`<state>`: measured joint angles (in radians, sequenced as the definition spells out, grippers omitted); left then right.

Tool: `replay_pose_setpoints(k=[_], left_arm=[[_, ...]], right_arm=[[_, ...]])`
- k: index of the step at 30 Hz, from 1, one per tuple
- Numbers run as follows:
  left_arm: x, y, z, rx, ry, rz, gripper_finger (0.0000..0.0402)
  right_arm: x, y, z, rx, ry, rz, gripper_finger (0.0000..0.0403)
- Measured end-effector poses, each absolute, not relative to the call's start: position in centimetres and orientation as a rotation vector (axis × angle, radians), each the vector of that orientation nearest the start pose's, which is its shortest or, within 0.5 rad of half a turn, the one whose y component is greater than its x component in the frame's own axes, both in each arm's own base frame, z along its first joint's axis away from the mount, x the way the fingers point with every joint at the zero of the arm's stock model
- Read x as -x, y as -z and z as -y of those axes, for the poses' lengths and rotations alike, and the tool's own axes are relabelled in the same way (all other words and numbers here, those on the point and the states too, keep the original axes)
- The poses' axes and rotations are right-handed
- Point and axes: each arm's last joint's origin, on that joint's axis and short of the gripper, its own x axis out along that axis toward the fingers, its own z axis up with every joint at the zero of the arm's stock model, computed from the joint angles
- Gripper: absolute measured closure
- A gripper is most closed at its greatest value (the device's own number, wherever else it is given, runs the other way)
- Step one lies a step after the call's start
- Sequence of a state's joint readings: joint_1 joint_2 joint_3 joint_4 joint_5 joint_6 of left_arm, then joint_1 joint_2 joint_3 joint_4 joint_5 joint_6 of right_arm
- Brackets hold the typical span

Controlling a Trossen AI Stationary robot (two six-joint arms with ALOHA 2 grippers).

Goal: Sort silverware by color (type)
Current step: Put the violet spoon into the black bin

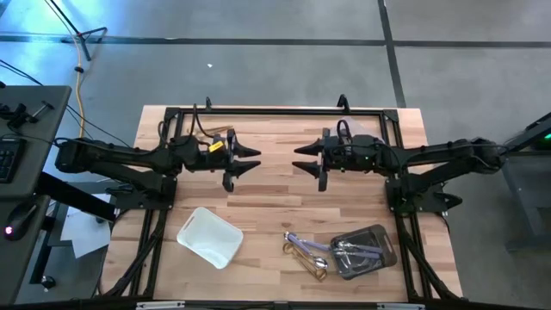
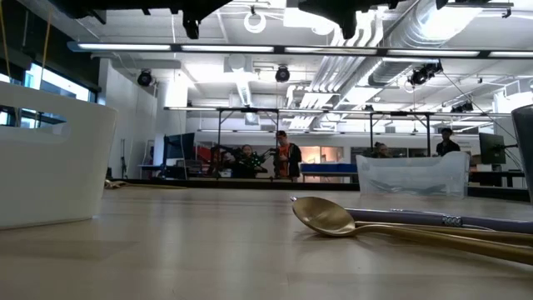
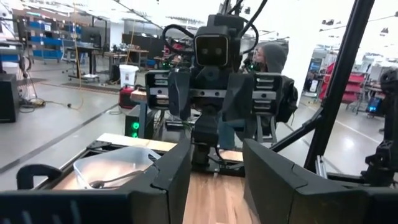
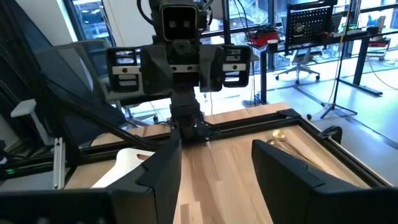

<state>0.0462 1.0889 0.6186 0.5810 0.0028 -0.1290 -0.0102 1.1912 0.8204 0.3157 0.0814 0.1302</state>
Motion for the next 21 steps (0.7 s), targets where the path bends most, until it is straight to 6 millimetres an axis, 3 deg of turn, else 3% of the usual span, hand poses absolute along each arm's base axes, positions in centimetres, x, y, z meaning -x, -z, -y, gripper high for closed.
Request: replay_pose_setpoints(k=[15,21], left_arm=[[-23.94,-28.76,-1.10,0.152,-0.037,0.084,0.0264],[-23.94,-28.76,-1.10,0.152,-0.037,0.083,0.0264]], right_arm=[[-26.87,-31.03,0.60,-0.128,0.099,-0.052,0.0223],[-26.87,-31.03,0.60,-0.124,0.099,-0.052,0.0268]])
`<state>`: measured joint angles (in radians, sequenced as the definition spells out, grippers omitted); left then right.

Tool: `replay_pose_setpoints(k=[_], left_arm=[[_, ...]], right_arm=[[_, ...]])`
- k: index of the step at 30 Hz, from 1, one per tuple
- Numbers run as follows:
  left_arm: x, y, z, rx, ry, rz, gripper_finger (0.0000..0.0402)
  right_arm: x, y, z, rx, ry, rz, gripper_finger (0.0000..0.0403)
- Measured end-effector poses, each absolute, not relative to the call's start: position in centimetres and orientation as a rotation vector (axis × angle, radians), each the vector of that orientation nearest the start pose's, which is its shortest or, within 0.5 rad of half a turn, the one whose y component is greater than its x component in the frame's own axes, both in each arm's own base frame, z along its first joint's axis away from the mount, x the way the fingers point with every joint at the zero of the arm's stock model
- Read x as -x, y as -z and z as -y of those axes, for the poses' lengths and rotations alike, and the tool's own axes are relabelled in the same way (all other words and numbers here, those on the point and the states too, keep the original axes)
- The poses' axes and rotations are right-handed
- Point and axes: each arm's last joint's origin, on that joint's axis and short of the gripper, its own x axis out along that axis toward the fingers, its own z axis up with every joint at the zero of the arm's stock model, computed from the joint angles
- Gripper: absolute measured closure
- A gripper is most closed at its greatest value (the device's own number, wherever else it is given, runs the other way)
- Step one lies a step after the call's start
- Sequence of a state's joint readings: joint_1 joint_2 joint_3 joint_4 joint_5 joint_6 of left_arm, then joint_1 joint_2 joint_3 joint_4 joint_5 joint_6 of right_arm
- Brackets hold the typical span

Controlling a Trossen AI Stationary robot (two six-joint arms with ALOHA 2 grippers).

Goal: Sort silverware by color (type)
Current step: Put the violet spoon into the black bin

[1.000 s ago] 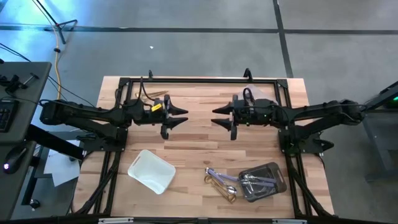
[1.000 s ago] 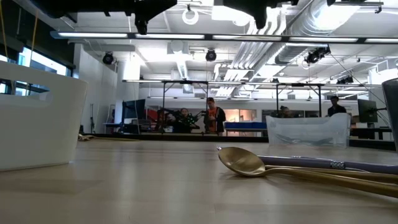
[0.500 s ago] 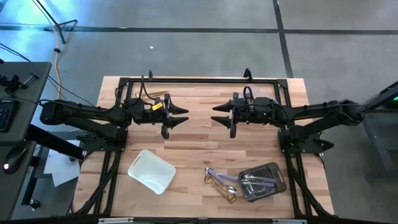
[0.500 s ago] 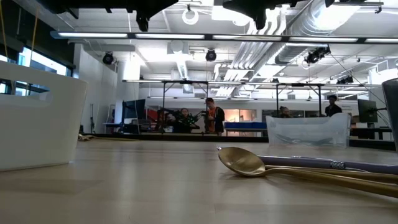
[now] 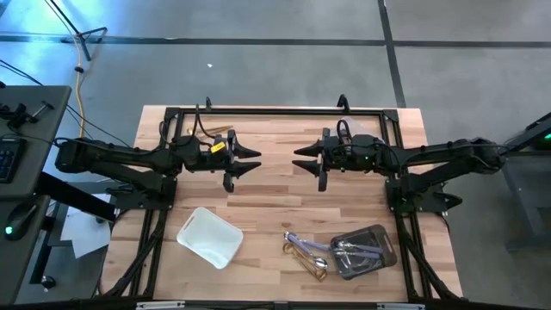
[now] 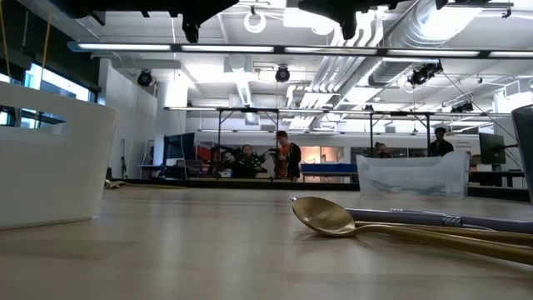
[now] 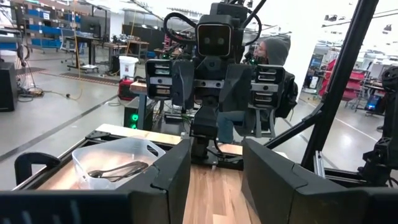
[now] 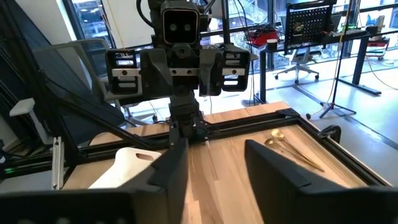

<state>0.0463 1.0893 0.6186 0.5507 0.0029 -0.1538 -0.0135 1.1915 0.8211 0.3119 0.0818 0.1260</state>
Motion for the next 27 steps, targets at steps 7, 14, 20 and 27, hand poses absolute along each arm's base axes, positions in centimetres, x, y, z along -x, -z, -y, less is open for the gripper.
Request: replay_pose_setpoints(k=[7,14,20,27], left_arm=[[-23.96,-28.74,-1.10,0.116,-0.038,0.082,0.0264],[-23.96,-28.74,-1.10,0.117,-0.039,0.082,0.0264],[-23.96,-28.74,-1.06,0.142,-0.024,0.081,0.0264],[-23.96,-28.73,-1.05,0.143,-0.021,0.080,0.0319]], right_arm=[[-26.88,-30.96,0.54,-0.110,0.079,-0.063,0.0382],[-26.86,-30.66,0.49,-0.129,0.062,-0.094,0.0394],[-26.87,-30.66,0.41,-0.130,0.035,-0.095,0.0401],[-26.87,-30.66,0.40,-0.130,0.032,-0.095,0.0402]])
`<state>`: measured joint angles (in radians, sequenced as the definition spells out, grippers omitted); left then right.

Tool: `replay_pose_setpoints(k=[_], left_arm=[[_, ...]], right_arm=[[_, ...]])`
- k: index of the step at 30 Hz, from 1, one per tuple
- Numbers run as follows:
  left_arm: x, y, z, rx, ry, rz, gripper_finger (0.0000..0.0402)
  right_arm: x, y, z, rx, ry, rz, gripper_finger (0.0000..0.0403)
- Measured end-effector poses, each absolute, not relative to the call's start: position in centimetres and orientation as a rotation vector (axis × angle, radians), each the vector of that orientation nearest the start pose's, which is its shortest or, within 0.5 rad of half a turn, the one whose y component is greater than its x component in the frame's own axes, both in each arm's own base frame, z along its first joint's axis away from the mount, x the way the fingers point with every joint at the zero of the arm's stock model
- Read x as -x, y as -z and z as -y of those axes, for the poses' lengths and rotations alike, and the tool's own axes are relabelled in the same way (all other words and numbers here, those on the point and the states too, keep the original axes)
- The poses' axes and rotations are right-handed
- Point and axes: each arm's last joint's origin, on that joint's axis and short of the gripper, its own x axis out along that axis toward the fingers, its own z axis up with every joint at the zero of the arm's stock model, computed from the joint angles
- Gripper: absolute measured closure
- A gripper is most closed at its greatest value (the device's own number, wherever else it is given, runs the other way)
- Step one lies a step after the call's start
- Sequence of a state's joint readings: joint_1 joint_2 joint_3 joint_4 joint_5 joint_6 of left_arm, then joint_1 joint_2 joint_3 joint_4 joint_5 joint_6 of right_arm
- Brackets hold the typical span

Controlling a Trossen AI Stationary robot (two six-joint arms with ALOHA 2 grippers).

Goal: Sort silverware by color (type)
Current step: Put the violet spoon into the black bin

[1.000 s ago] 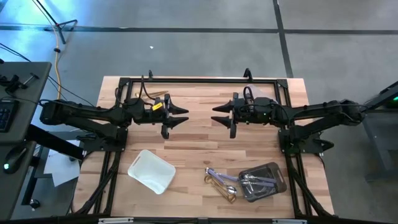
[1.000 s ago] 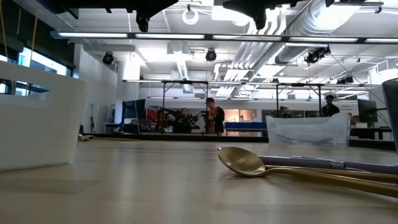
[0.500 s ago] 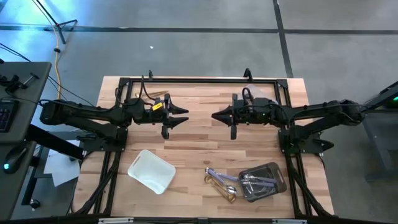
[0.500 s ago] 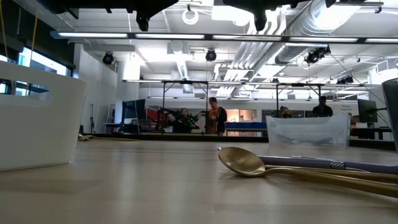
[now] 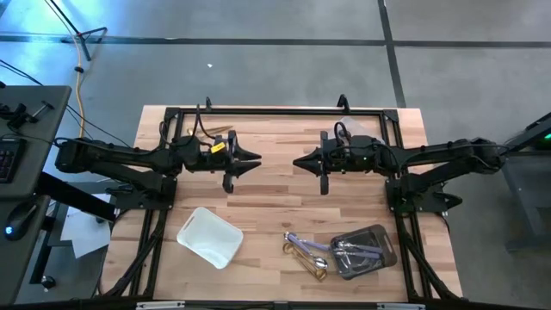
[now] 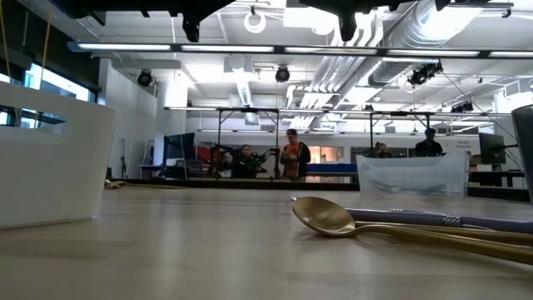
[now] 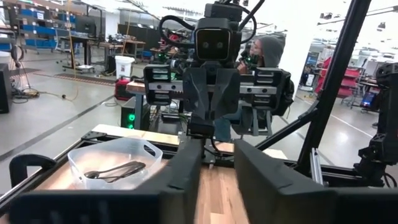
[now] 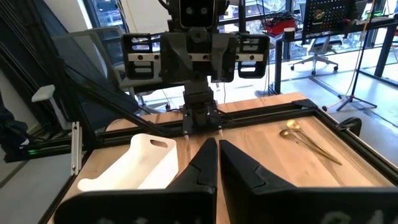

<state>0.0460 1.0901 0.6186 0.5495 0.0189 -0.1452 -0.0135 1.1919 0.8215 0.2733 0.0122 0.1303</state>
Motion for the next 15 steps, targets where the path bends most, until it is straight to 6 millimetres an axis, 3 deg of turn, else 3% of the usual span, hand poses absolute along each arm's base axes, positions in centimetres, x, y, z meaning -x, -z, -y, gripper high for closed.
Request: replay_pose_setpoints(k=[4,15], left_arm=[[-23.97,-28.65,-1.03,0.146,-0.015,0.071,0.0390],[-23.97,-28.60,-1.04,0.161,-0.016,0.066,0.0401]], right_arm=[[-26.87,-30.66,0.37,-0.131,0.023,-0.096,0.0402],[-26.87,-30.66,0.35,-0.131,0.016,-0.096,0.0403]])
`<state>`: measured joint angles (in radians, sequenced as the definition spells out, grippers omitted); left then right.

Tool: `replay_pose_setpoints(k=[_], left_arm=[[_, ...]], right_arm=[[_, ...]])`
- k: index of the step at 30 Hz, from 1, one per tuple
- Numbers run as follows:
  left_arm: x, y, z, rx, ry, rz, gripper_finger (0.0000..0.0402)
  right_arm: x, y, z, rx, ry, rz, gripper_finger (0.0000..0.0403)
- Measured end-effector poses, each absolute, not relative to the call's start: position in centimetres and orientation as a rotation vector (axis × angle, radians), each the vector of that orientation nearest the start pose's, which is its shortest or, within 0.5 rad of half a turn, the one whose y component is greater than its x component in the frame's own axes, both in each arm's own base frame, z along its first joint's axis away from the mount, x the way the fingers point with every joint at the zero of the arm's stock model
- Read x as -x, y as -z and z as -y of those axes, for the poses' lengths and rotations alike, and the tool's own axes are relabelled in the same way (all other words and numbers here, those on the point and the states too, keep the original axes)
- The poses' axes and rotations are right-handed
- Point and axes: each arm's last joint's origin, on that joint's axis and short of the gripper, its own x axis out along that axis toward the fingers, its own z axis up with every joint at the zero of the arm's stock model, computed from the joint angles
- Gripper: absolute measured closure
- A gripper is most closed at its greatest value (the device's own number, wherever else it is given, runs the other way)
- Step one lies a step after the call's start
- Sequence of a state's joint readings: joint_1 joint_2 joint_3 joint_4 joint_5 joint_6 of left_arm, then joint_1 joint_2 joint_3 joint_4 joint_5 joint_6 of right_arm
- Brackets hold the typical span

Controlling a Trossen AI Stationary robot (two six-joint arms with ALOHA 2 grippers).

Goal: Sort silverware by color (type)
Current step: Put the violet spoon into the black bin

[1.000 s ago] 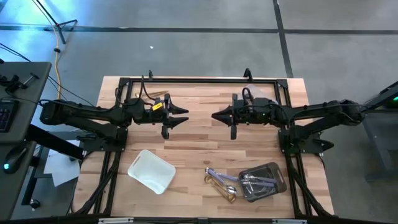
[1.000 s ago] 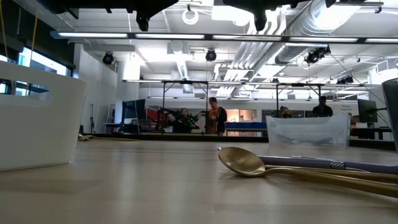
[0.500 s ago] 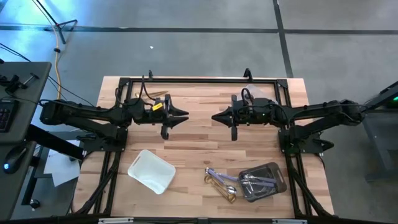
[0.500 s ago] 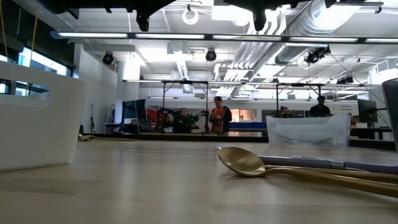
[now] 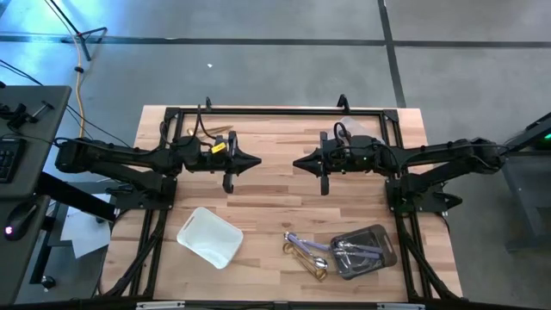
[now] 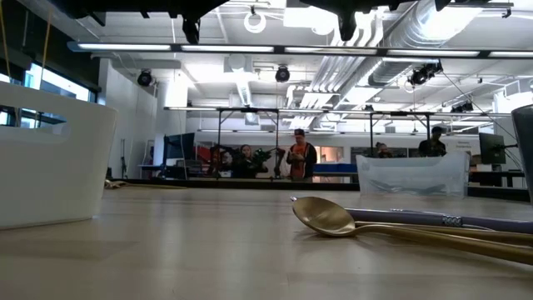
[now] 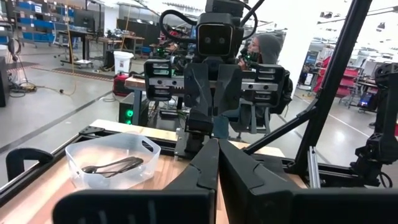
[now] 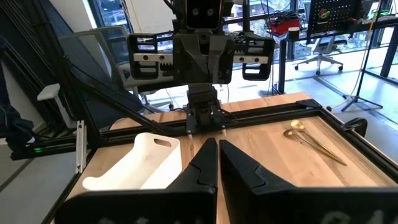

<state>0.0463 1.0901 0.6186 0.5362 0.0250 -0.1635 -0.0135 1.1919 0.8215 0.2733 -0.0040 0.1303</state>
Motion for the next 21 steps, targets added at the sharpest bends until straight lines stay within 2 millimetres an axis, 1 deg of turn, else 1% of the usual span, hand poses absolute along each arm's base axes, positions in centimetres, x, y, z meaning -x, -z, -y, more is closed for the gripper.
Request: replay_pose_setpoints(k=[21], left_arm=[[-23.98,-28.38,-1.05,0.171,-0.021,0.043,0.0401]], right_arm=[[-26.87,-30.67,0.35,-0.131,0.015,-0.096,0.0403]])
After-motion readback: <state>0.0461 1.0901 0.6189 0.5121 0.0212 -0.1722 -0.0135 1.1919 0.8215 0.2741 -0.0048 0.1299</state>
